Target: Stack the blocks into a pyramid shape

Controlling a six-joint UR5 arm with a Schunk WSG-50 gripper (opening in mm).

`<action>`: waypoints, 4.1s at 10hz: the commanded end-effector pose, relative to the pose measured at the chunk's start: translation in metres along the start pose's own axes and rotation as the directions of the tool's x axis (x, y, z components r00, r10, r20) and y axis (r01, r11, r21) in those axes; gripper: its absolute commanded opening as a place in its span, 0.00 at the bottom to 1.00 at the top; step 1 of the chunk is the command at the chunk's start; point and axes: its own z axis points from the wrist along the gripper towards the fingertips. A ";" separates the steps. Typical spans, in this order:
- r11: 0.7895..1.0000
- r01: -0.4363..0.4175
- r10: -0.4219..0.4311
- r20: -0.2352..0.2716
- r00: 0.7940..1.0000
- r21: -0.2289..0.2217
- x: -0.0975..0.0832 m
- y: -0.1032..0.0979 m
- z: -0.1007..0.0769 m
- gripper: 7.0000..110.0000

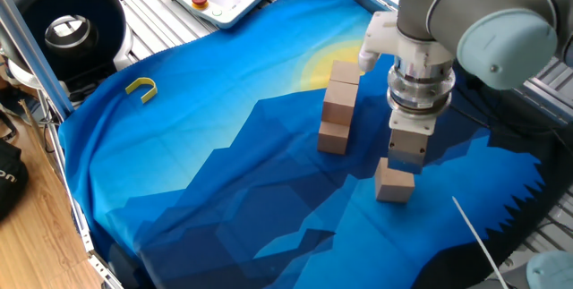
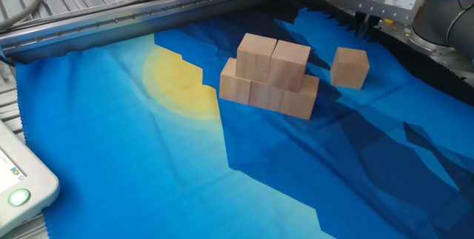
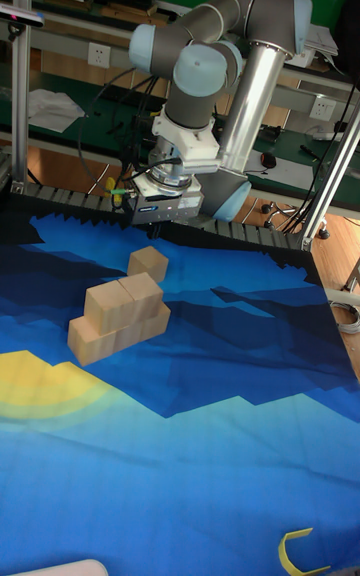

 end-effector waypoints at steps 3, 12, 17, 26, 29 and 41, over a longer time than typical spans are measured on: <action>0.989 -0.060 0.076 0.116 0.990 -0.133 -0.038 0.004 -0.028 0.00; 0.987 -0.095 0.101 0.038 0.994 -0.133 -0.033 -0.022 -0.060 0.00; 0.988 -0.134 0.136 0.027 0.990 -0.074 -0.045 -0.042 -0.062 0.00; 0.977 -0.186 0.191 0.049 0.980 -0.101 -0.055 -0.040 -0.070 0.00; 0.975 -0.207 0.211 0.045 0.976 -0.074 -0.053 -0.043 -0.069 0.00; 0.957 -0.275 0.278 0.027 0.960 -0.094 -0.054 -0.028 -0.067 0.00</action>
